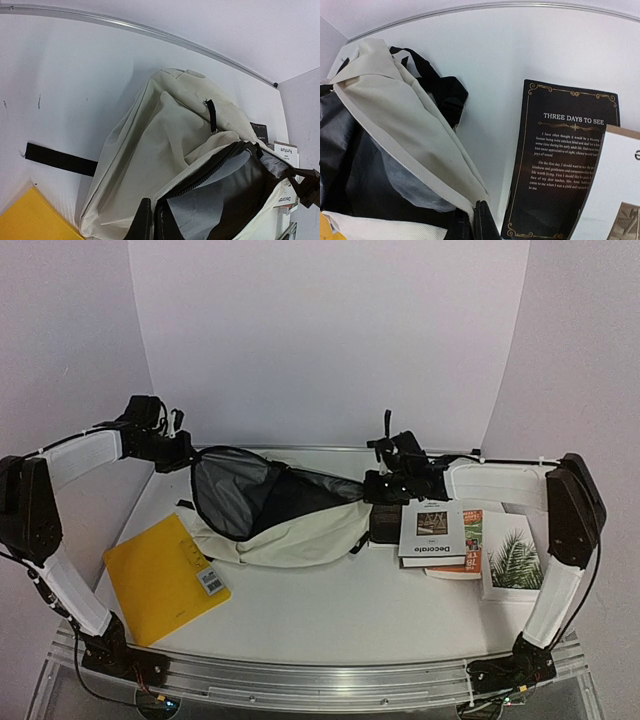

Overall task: Pack the student bag
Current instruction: Adjust the student bag at the center of the board.

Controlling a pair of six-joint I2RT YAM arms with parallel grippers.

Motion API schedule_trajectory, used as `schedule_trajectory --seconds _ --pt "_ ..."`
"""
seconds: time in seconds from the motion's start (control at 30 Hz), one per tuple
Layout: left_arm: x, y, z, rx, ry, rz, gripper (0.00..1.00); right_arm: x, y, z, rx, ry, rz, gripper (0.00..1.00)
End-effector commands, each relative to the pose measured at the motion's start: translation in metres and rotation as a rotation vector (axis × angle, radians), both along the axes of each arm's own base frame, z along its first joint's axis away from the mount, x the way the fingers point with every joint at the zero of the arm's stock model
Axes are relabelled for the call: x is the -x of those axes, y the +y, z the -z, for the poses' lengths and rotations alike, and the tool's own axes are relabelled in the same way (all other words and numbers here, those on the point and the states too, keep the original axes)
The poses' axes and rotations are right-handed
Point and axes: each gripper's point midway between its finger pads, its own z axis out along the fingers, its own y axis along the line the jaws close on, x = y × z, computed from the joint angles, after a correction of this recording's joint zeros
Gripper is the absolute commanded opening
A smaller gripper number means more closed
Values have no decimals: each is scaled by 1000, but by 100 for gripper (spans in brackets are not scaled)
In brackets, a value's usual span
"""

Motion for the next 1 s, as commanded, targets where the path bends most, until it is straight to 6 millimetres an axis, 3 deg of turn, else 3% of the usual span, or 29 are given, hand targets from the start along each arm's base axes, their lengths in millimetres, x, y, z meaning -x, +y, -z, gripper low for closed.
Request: schedule_trajectory --seconds 0.0,0.13,0.3,0.5,0.67,0.77,0.87,0.97 --pt "-11 68 -33 -15 -109 -224 0 -43 -60 11 171 -28 120 0" --pt "-12 44 -20 95 -95 -123 0 -72 -52 -1 146 -92 82 0" --pt "-16 22 11 221 -38 -51 0 -94 -20 -2 77 -102 -12 0" --pt "-26 9 45 189 5 -34 0 -85 8 13 -56 -28 -93 12" --pt "-34 -3 73 131 54 -1 6 -73 8 -4 -106 -34 -105 30" --pt "-36 -10 81 86 63 13 14 -67 6 -27 -124 -67 -110 42" --pt "-36 -9 77 62 52 -2 32 -60 3 -50 -145 -101 -123 53" --pt "-32 -2 64 44 24 -37 46 -48 5 -74 -187 -123 -147 56"
